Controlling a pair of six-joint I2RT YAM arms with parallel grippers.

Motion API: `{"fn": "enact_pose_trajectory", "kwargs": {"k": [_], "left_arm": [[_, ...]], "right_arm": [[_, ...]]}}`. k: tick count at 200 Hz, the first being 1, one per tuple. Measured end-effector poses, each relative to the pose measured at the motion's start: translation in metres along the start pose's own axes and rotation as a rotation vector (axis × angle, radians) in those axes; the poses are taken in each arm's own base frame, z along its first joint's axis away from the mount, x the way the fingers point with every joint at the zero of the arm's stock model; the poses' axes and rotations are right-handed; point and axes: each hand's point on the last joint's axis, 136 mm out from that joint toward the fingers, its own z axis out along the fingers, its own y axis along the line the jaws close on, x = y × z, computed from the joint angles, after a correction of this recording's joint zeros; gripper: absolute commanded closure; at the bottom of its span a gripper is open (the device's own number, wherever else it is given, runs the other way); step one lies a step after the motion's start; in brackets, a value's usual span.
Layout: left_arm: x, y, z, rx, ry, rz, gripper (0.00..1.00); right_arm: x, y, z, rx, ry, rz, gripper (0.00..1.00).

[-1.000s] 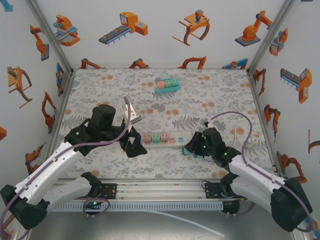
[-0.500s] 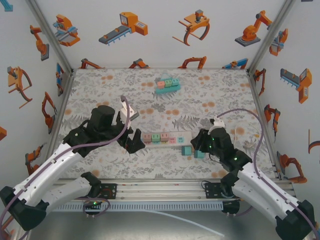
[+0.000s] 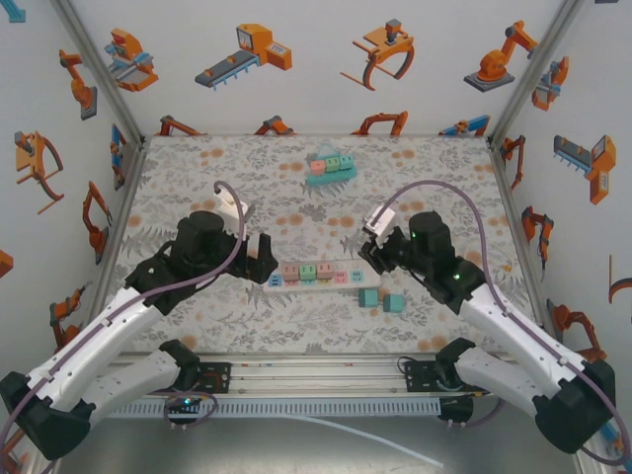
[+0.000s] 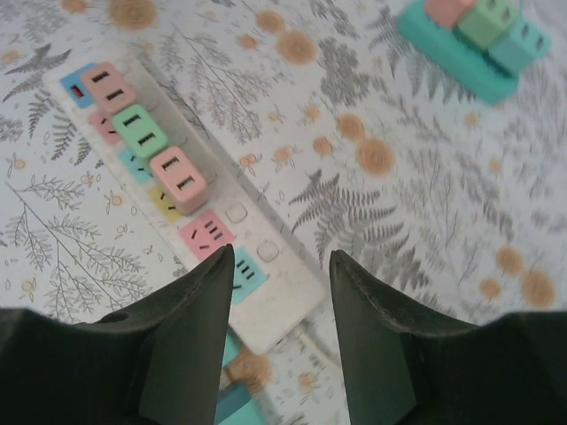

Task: Pull the plug off the socket

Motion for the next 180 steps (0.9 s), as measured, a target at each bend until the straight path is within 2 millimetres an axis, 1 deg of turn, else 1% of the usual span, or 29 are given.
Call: {"fn": "enact_pose_trajectory", "kwargs": {"k": [12, 24, 40, 61, 74, 95, 115, 138, 168, 180], "left_arm": [[-0.001, 0.008, 0.004, -0.029, 0.002, -0.043, 0.03], [0.002, 0.018, 0.011, -0.061, 0.02, -0.095, 0.02], [0.011, 0.032, 0.023, -0.107, 0.068, -0.167, 0.01], [0.034, 0.051, 0.042, -0.179, 0.174, -0.256, 0.01], [0.046, 0.057, 0.052, -0.207, 0.23, -0.289, 0.01], [0.063, 0.059, 0.065, -0.215, 0.3, -0.318, 0.0], [0.072, 0.059, 0.073, -0.215, 0.34, -0.335, 0.06], [0.081, 0.058, 0.082, -0.209, 0.377, -0.348, 0.08], [0.089, 0.056, 0.089, -0.2, 0.408, -0.358, 0.1], [0.092, 0.056, 0.091, -0.195, 0.417, -0.36, 0.1]], "right_arm": [[-0.01, 0.007, 0.006, -0.073, -0.005, -0.09, 0.53], [-0.014, 0.015, 0.012, -0.142, -0.002, -0.162, 0.53], [-0.011, 0.026, 0.022, -0.23, 0.019, -0.233, 0.53], [-0.001, 0.042, 0.039, -0.339, 0.066, -0.299, 0.53], [0.005, 0.051, 0.048, -0.395, 0.086, -0.325, 0.53], [0.017, 0.065, 0.059, -0.474, 0.114, -0.34, 0.52], [0.029, 0.076, 0.068, -0.538, 0.137, -0.335, 0.53], [0.04, 0.088, 0.078, -0.597, 0.161, -0.325, 0.53], [0.054, 0.096, 0.091, -0.633, 0.196, -0.319, 0.53], [0.052, 0.095, 0.096, -0.631, 0.188, -0.327, 0.53]]}}
